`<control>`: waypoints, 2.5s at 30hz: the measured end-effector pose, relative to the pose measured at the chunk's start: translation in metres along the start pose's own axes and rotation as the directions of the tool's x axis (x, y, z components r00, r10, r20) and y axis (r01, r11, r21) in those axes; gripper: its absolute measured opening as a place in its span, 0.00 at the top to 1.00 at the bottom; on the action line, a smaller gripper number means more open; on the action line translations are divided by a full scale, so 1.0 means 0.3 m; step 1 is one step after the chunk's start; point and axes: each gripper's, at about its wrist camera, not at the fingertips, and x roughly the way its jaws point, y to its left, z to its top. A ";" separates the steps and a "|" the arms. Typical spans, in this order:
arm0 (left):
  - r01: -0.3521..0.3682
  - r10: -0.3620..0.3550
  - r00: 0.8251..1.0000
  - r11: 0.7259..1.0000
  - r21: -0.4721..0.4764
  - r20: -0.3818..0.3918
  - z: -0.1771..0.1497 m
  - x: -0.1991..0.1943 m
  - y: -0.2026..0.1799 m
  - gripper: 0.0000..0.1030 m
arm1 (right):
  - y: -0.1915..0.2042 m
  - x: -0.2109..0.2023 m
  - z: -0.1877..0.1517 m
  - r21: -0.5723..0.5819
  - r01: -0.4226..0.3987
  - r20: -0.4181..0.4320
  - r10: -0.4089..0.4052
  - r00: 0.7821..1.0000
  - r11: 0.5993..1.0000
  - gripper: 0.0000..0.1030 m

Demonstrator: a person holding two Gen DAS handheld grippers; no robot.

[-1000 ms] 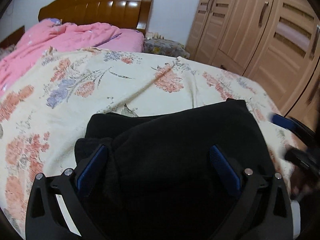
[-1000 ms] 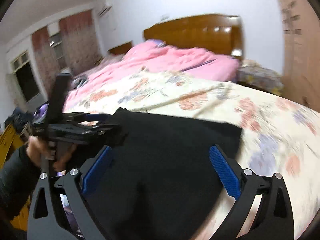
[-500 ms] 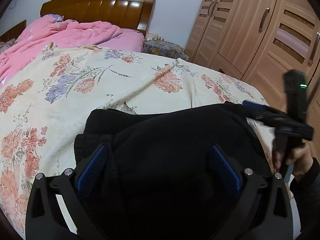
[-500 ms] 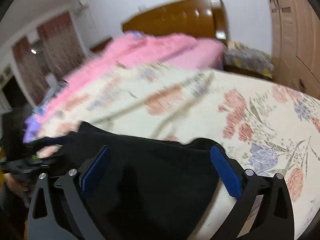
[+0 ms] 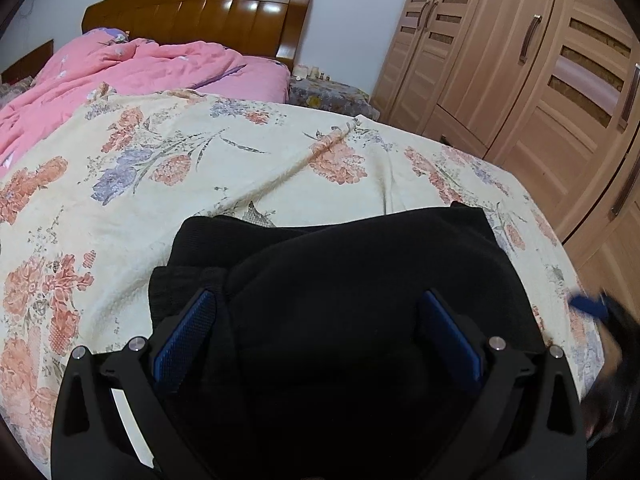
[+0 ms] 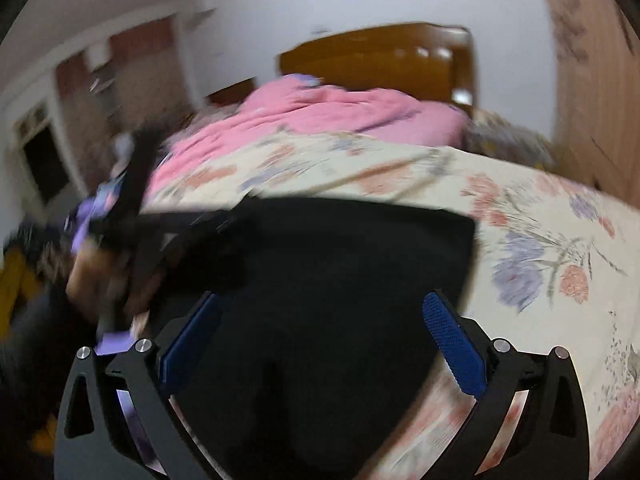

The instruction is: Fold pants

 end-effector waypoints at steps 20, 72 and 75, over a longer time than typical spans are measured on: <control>-0.116 0.117 0.993 0.991 0.073 -0.009 -0.008 0.020 -0.059 0.02 | -0.032 0.058 -0.149 0.025 0.030 -0.086 -0.028 0.996 0.999 0.04; -0.447 0.435 0.849 0.894 -0.034 0.300 -0.560 -0.470 -0.410 0.01 | 0.184 -0.236 -0.271 0.122 0.260 0.048 -0.267 0.962 0.958 0.04; -0.446 0.435 0.849 0.894 -0.035 0.299 -0.561 -0.469 -0.408 0.02 | 0.185 -0.235 -0.272 0.122 0.259 0.047 -0.266 0.963 0.958 0.04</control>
